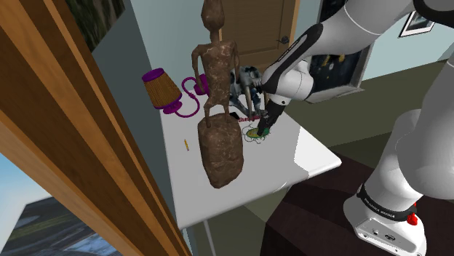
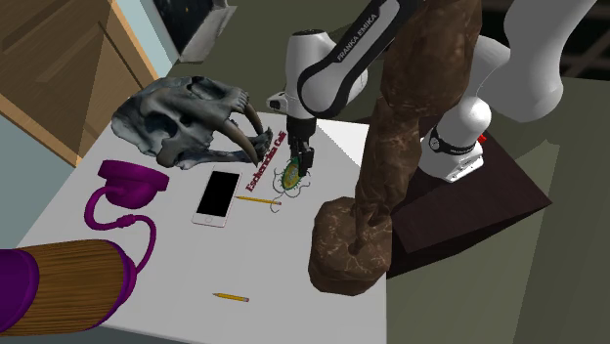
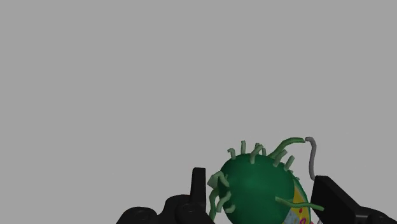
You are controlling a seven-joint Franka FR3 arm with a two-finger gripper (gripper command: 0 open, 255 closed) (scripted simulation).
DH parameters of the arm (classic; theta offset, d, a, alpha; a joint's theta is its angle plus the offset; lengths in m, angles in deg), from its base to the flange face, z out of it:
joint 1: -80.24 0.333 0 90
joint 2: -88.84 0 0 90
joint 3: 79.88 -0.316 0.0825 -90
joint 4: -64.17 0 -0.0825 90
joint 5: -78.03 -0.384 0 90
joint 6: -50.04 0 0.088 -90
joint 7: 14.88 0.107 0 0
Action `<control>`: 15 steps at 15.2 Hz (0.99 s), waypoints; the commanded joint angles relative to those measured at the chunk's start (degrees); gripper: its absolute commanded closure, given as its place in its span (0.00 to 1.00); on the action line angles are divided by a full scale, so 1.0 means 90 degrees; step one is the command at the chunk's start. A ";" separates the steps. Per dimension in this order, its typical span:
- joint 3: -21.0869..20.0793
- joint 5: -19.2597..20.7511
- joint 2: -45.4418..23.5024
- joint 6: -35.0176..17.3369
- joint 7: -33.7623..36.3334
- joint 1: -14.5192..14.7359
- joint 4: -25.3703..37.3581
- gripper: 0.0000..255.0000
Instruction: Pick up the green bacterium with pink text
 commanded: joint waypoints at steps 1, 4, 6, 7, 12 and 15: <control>0.0019 0.0149 0.0099 0.0042 0.0131 -0.0001 -0.0024 1.00; 0.0058 0.0573 0.0386 0.0190 0.0502 -0.0019 -0.0046 1.00; 0.0067 0.0838 0.0571 0.0300 0.0736 -0.0045 -0.0049 1.00; 0.0066 0.0963 0.0660 0.0359 0.0848 -0.0062 -0.0047 1.00; 0.0036 0.1524 0.1082 0.0683 0.1360 -0.0161 -0.0003 1.00; 0.0000 0.1803 0.1311 0.0899 0.1625 -0.0229 0.0050 1.00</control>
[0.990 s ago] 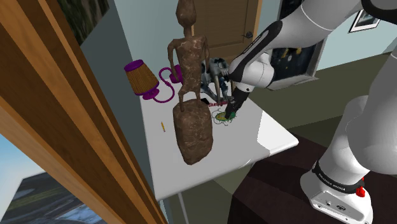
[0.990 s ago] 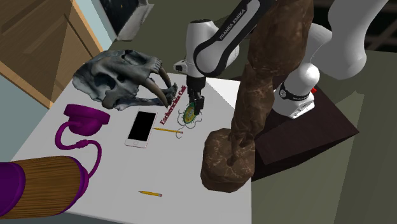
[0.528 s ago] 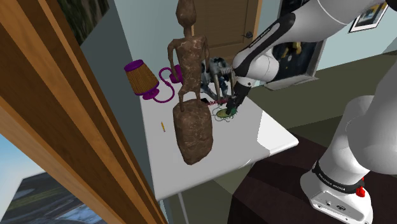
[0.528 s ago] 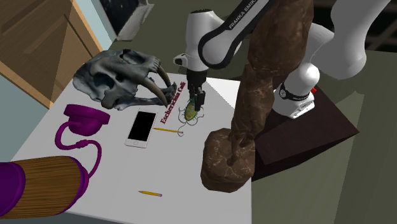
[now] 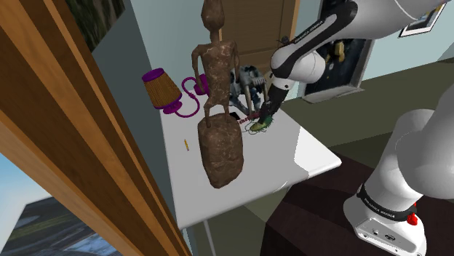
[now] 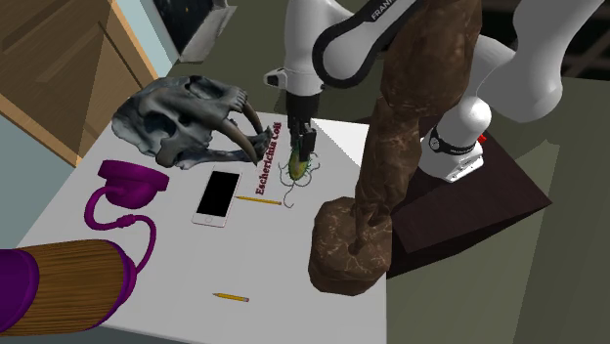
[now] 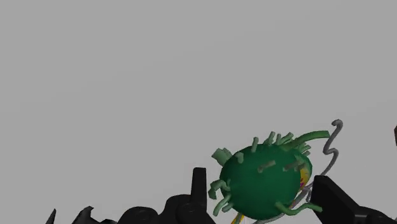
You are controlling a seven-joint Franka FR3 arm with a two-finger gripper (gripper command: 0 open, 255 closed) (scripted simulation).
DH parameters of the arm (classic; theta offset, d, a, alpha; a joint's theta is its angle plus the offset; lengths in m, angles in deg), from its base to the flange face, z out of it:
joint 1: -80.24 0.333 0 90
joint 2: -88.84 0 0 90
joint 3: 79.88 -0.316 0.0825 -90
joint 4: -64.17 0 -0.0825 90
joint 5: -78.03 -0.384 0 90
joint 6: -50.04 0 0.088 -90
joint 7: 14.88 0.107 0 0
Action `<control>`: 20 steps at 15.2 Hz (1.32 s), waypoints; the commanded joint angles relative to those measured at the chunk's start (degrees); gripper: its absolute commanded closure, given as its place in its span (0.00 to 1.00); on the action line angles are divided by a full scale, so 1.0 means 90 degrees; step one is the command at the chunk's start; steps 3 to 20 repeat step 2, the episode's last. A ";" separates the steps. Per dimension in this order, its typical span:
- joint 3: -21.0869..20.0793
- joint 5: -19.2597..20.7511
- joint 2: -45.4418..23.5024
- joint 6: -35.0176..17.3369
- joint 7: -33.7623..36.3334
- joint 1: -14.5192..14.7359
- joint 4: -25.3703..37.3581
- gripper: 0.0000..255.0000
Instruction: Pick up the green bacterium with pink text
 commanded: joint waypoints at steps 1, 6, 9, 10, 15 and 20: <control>-0.0012 0.0121 0.0094 0.0096 0.0101 -0.0033 0.0059 1.00; -0.0013 0.0122 0.0095 0.0096 0.0101 -0.0034 0.0058 1.00; -0.0013 0.0122 0.0095 0.0096 0.0101 -0.0034 0.0058 1.00; -0.0013 0.0122 0.0095 0.0096 0.0101 -0.0034 0.0058 1.00; -0.0013 0.0122 0.0095 0.0096 0.0101 -0.0034 0.0058 1.00; -0.0013 0.0122 0.0095 0.0096 0.0101 -0.0034 0.0058 1.00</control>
